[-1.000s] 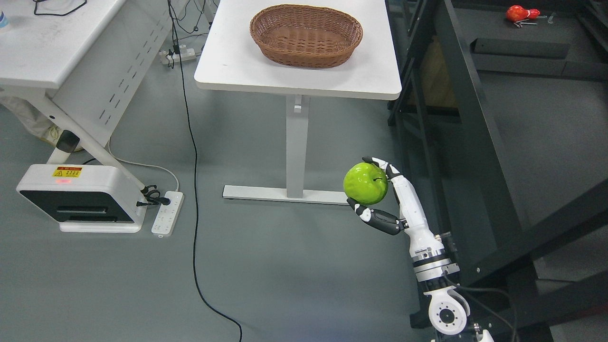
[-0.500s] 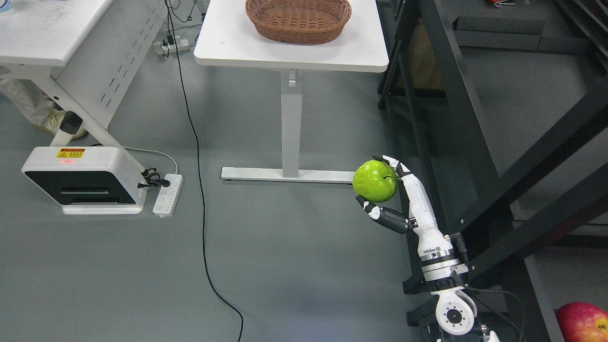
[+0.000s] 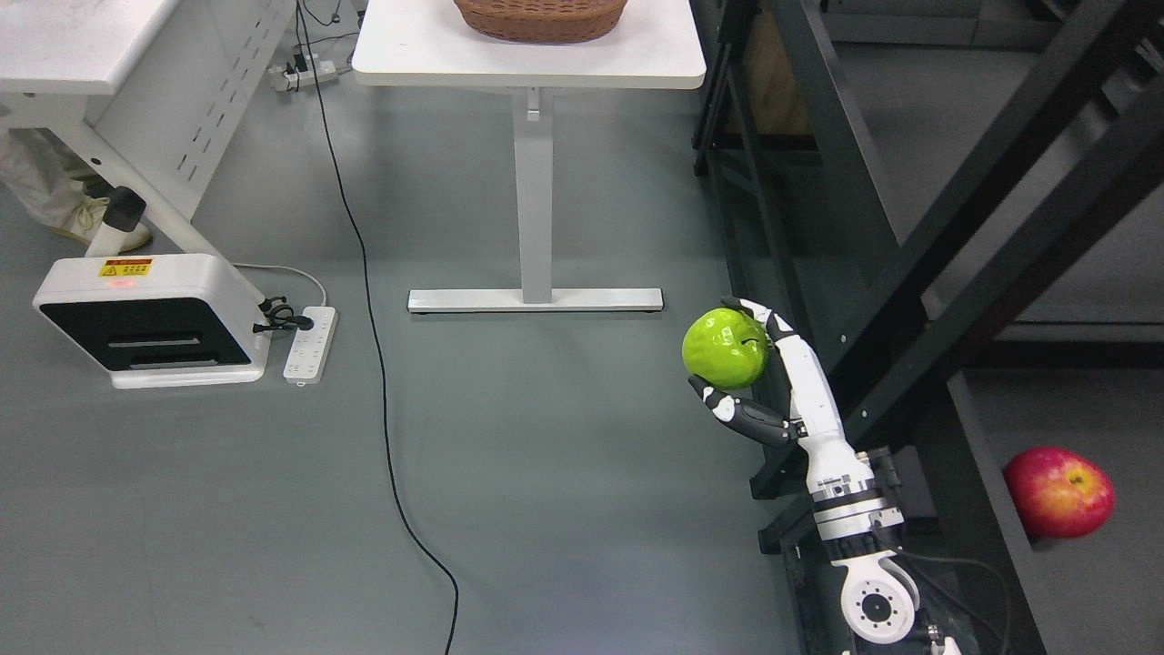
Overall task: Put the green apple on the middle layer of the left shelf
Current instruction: 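Hold the green apple in the right hand while turning toward the shelf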
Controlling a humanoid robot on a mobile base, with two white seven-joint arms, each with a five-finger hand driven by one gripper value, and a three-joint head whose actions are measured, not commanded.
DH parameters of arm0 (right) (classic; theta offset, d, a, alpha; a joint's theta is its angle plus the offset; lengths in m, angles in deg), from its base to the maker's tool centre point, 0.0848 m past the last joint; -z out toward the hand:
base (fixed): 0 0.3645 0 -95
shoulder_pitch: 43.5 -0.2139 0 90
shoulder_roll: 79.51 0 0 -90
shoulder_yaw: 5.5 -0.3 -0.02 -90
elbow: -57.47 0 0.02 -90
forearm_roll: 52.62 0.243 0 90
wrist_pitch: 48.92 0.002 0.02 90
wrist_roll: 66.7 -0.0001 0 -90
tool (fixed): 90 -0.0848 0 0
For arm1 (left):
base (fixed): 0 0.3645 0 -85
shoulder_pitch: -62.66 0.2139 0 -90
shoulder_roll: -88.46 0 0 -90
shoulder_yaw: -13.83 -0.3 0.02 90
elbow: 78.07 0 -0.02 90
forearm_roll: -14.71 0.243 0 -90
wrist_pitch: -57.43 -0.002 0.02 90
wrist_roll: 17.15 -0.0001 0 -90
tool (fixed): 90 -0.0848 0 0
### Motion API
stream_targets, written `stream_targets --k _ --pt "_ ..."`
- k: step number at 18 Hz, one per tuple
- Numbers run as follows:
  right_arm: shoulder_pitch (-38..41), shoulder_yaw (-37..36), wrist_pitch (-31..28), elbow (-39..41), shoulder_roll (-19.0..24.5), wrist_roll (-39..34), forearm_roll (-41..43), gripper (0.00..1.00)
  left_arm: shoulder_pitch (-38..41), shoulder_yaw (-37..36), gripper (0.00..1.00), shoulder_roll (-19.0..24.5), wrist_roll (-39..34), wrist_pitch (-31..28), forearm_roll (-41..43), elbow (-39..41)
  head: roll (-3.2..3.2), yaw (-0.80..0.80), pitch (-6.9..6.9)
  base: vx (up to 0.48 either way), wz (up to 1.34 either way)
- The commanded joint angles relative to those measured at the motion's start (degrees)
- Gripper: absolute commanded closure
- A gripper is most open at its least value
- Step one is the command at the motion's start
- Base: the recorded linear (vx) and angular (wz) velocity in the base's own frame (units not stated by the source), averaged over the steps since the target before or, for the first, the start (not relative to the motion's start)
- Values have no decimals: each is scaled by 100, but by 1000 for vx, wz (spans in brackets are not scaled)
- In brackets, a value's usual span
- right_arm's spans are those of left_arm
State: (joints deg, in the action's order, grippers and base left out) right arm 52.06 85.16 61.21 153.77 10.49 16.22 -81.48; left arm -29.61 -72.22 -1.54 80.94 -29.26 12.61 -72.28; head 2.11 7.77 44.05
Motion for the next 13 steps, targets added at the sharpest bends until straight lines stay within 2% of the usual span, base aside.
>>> stream_targets --k 1,6,13 --pt "42 31 -9 2 -100 -3 38 99 -2 0 0 100 -1 -6 -1 1 0 0 0 -201 -286" --pt "77 31 -9 2 -100 -3 47 99 -2 0 0 100 -1 -6 -1 1 0 0 0 -155 -510" --pt "112 -31 -27 2 -100 -3 47 99 -2 0 0 100 -1 3 -1 1 0 0 0 -56 -865"
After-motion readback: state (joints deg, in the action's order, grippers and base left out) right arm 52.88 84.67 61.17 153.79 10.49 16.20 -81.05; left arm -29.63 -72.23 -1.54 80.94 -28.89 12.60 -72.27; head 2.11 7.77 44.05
